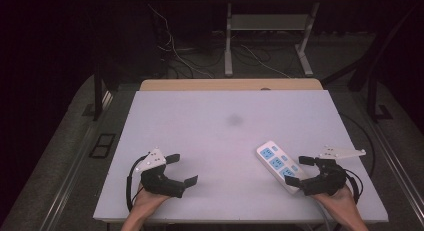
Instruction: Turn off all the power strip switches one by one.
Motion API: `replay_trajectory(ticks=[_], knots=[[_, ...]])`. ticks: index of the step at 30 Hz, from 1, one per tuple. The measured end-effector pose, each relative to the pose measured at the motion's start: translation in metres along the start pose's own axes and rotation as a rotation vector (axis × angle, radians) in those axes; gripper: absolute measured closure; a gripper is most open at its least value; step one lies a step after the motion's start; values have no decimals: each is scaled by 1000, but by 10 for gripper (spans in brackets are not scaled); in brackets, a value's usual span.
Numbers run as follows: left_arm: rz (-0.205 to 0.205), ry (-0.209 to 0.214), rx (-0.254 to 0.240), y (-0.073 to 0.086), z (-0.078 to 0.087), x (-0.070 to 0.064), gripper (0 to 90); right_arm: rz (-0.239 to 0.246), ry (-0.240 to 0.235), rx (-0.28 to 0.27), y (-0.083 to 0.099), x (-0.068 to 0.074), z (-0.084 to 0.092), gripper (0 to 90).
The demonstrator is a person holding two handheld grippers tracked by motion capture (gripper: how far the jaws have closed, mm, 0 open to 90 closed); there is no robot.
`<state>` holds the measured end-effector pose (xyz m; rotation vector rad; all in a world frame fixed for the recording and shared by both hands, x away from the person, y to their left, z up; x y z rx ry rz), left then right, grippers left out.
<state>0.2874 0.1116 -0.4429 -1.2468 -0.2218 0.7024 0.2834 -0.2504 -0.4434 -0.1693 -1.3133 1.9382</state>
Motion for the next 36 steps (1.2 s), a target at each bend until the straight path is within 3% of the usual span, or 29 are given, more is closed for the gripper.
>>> replay_trajectory(ticks=[17,36], knots=[[5,-3,8,2,-1,1,0,-11,11,15,-13,-6,8,2],[9,-8,13,3,-1,3,0,75,22,199,-24,-17,8,2]])
Point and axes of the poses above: each handheld gripper's, and its own axes: z roughly backward along the jaws, y roughly out of its underside, x roughly to its left, the point moved 7 cm from there along -z, roughly forward along the jaws, and after that the axes turned 4 degrees about -x, right-handed, at the moved point
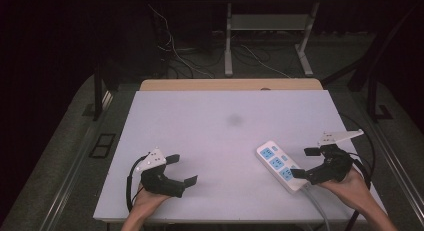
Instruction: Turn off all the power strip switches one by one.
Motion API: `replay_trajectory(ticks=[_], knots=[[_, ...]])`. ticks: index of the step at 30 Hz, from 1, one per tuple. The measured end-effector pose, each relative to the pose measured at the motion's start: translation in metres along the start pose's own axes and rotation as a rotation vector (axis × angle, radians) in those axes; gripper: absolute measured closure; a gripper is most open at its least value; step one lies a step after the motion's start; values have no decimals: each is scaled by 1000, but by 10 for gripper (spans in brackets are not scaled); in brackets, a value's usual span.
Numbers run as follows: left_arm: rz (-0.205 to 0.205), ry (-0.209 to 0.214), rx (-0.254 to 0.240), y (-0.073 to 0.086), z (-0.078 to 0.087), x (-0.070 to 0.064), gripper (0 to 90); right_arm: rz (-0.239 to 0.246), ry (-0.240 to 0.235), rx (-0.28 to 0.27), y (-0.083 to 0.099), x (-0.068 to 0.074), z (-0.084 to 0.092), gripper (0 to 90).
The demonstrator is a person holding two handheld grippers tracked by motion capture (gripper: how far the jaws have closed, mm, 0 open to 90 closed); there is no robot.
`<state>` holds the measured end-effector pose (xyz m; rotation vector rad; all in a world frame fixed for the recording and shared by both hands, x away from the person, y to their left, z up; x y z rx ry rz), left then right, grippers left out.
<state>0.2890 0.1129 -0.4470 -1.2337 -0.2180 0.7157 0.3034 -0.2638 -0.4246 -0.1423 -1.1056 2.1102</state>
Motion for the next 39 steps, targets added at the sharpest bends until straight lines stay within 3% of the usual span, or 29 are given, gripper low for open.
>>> replay_trajectory(ticks=[19,26,27,29,31,32,34,35,39], knots=[[2,-1,11,2,-1,2,0,50,5,143,-4,-12,-7,2],[1,-4,12,2,-2,2,0,58,31,185,-5,-15,-8,3],[-2,-6,11,2,-2,2,0,66,48,212,-4,-17,-8,60],[-4,-7,8,2,-2,3,0,65,37,220,-5,-17,-8,63],[-6,-7,7,2,-1,3,0,74,52,233,-5,-18,-8,179],[-6,-7,7,2,-1,3,0,71,48,239,-5,-18,-7,192],[-5,-9,5,2,-1,3,0,67,52,251,-5,-19,-7,333],[-5,-10,5,2,-1,3,0,62,53,253,-5,-20,-7,445],[-9,-13,4,2,-1,3,7,29,58,255,-5,-23,-7,559]])
Point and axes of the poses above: each handheld gripper's, and its own axes: z roughly backward along the jaws, y roughly out of its underside, x roughly to its left, the point moved 7 cm from there along -z, roughly forward along the jaws, and after that the axes turned 4 degrees about -x, right-handed, at the moved point
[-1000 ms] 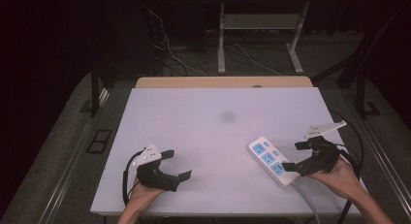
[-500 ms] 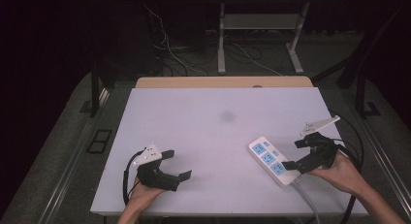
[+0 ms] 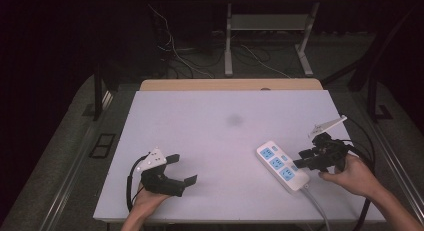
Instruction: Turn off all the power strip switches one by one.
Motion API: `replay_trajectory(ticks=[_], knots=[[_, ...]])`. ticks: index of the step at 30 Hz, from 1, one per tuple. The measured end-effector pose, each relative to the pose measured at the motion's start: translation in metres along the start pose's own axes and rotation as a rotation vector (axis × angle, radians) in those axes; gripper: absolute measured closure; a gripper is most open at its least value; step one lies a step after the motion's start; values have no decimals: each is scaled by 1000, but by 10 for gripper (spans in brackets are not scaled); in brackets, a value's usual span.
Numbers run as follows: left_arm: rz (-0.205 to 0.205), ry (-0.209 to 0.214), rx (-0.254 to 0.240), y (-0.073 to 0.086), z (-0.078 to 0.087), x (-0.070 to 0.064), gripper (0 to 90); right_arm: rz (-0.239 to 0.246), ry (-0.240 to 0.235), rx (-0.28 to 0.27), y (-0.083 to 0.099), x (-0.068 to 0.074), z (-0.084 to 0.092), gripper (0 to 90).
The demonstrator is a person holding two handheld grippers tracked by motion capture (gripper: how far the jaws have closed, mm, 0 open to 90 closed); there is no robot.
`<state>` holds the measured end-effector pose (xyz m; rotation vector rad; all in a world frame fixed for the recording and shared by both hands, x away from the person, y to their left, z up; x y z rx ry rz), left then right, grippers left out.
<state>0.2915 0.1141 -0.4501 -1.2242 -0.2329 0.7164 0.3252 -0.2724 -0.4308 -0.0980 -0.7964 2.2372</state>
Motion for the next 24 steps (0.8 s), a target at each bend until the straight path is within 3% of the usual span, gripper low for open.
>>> replay_trajectory(ticks=[4,10,24], knots=[[-3,-2,0,0,0,0,9,-10,13,-18,1,-2,1,691],[-2,-1,2,1,-1,0,9,-28,-38,-41,5,-3,-1,895],[-4,2,6,1,-1,0,9,-58,-67,-42,14,-7,-14,896]])
Point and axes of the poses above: each handheld gripper's, and its own axes: z roughly backward along the jaws, y roughly out of its underside, x roughly to its left, the point moved 7 cm from there along -z, roughly forward along the jaws, and after that the axes turned 4 degrees about -x, right-handed, at the moved point
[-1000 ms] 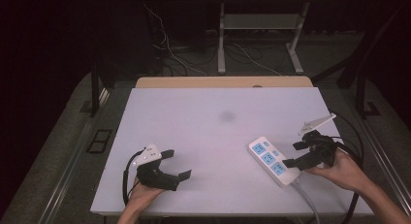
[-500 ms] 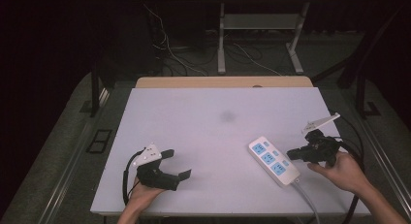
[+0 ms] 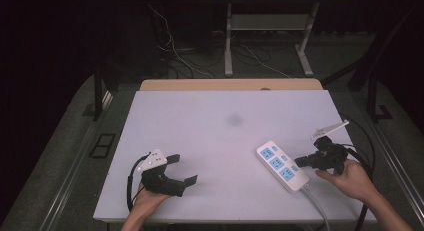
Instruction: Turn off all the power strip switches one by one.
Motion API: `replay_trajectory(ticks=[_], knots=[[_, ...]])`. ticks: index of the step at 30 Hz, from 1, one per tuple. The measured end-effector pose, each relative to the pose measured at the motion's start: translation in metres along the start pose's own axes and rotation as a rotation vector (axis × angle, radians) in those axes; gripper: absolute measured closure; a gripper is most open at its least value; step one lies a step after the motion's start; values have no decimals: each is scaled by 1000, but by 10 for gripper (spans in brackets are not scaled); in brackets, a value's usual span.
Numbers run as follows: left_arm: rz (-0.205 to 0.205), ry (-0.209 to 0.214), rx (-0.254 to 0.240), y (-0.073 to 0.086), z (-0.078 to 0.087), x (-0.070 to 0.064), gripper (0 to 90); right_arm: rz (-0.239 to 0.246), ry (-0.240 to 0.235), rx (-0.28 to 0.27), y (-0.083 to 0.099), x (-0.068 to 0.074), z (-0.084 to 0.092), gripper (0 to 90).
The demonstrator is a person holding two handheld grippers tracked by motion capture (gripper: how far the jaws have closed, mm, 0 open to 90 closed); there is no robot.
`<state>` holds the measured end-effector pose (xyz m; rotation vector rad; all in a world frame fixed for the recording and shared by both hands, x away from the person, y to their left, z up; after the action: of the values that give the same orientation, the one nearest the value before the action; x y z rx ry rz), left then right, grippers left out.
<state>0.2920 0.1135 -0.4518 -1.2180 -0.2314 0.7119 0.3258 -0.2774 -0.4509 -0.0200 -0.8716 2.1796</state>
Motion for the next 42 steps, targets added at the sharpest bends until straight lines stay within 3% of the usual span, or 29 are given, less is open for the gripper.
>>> replay_trajectory(ticks=[10,25,30,38,42], knots=[[-1,-2,2,0,0,0,11,-5,-3,11,3,0,-11,896],[-6,-12,17,2,0,2,11,-42,-42,-24,10,-3,-16,899],[-7,-9,15,2,0,0,11,-6,-30,-27,11,-2,-16,899],[-4,-14,9,1,1,1,11,-24,-54,-24,11,-4,-16,900],[-3,-17,4,1,2,2,11,-1,-31,-26,11,-2,-16,900]])
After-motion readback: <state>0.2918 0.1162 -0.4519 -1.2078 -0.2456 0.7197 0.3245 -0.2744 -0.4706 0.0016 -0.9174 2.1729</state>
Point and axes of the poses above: each handheld gripper's, and its own axes: z roughly backward along the jaws, y roughly out of its underside, x roughly to its left, the point moved 7 cm from there along -z, roughly forward along the jaws, and after that the axes turned 4 degrees about -x, right-handed, at the moved point
